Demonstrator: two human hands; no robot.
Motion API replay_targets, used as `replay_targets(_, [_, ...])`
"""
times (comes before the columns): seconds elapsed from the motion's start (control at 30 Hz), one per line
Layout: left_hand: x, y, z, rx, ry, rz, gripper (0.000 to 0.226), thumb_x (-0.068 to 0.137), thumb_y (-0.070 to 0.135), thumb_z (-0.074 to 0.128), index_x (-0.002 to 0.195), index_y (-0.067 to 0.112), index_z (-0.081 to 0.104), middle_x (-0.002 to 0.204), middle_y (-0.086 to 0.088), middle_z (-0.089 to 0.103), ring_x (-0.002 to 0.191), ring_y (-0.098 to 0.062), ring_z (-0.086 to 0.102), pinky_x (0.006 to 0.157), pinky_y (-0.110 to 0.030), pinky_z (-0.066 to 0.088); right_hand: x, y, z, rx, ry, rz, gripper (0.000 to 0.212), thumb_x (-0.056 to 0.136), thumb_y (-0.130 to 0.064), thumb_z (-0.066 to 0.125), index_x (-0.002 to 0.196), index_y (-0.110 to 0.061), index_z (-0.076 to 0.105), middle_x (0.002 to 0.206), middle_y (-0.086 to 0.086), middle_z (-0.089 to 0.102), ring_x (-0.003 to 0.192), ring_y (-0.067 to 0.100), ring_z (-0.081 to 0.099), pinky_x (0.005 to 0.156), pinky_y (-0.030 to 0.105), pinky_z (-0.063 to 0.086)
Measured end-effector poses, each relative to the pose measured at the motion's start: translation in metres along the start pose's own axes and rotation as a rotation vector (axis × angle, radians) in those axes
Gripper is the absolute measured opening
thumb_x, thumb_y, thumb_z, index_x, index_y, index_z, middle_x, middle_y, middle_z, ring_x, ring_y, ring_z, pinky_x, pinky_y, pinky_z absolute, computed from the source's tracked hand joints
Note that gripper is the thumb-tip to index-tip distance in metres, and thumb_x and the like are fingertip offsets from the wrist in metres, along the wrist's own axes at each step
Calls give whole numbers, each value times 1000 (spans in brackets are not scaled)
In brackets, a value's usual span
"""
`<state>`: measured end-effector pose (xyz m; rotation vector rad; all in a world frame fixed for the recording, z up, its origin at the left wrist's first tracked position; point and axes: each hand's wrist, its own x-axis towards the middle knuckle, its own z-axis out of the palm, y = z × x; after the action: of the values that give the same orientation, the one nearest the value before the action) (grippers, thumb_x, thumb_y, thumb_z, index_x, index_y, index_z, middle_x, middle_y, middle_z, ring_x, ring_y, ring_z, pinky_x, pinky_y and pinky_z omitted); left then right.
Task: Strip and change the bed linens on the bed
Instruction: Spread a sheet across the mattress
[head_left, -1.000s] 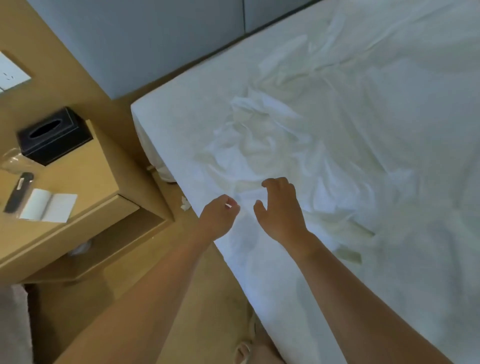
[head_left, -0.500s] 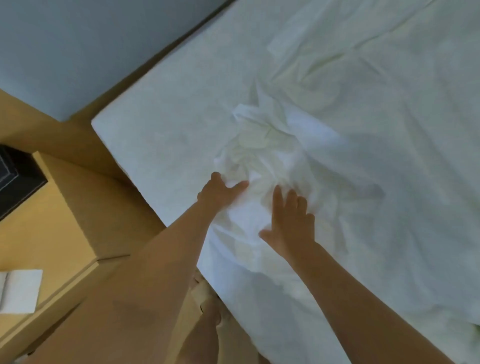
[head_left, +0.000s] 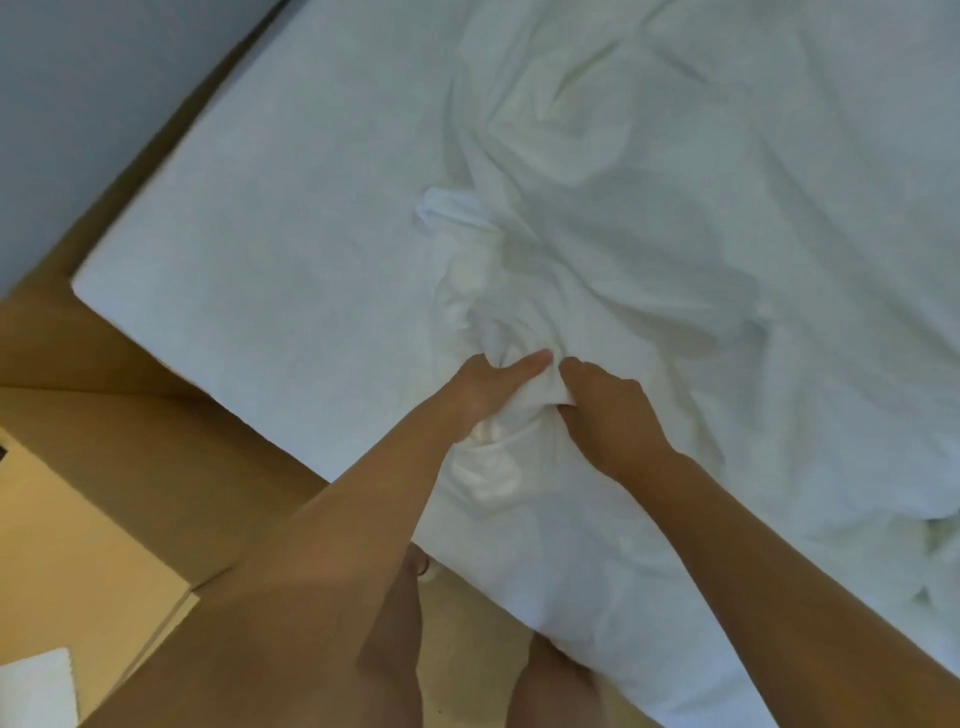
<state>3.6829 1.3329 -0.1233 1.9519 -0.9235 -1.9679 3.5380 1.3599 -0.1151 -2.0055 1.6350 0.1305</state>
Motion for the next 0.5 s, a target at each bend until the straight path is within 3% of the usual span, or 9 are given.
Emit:
replay_targets(0.07, [-14,19,-5,-110,-50,9,54,85,49,63,121,9,61,115,-9,67,103,-23,64,96,-36,50,-3,-14,-18,54,55,-21,16,96,-18,44,106,-6,50,96,9,58,86,30,58,66,29,30])
replay_targets(0.13, [-33,41,-22,-309,-97,80,30,89,30,64,105,6,68,100,-11,72,91,-23,69,82,-33,56,-3,-40,-47,185,159,-33,5,95,-13,46,91,-11,44,79,2,50,75,27,53,64,28,28])
replay_targets(0.23, [-74,56,-95,-402,48,222,11,85,16,67,80,8,73,74,-7,74,72,-20,72,57,-28,57,-6,-125,-95,464,389,-208,11,88,-13,43,81,-16,36,62,-14,33,59,17,42,54,25,26])
replay_targets(0.27, [-92,55,-133,-386,129,249,11,80,17,71,86,7,73,78,-8,74,76,-22,72,62,-33,59,-6,-163,-102,535,448,-310,7,84,-14,42,80,-19,37,61,-15,34,56,14,41,50,21,26])
replay_targets(0.3, [-111,49,-176,-338,191,259,25,75,19,76,96,6,71,89,-13,73,87,-28,71,72,-41,59,-4,-203,-100,578,485,-412,4,81,-15,41,80,-19,41,61,-12,40,55,15,45,48,19,29])
replay_targets(0.33, [-128,40,-217,-283,239,269,38,71,18,80,104,5,68,98,-17,71,95,-32,69,81,-46,56,0,-243,-93,611,461,-472,7,80,-14,41,82,-16,47,66,-5,50,59,18,52,50,22,36])
replay_targets(0.4, [-157,17,-287,-124,351,251,35,74,12,78,107,6,66,102,-18,69,95,-23,69,84,-41,54,14,-314,-64,674,146,-452,15,87,-8,44,98,-6,55,88,9,61,84,29,60,71,35,45])
replay_targets(0.47, [-159,-6,-322,41,495,195,11,82,8,73,89,11,66,84,-5,71,74,0,68,69,-19,48,36,-348,-21,620,-125,-303,21,96,-13,41,112,-8,54,112,8,60,107,25,55,91,33,39])
replay_targets(0.5, [-145,-18,-331,141,535,146,9,82,11,73,84,14,65,81,0,70,72,0,66,63,-16,46,49,-350,0,629,-167,-223,24,100,-18,38,117,-10,54,121,4,57,115,19,51,99,29,34])
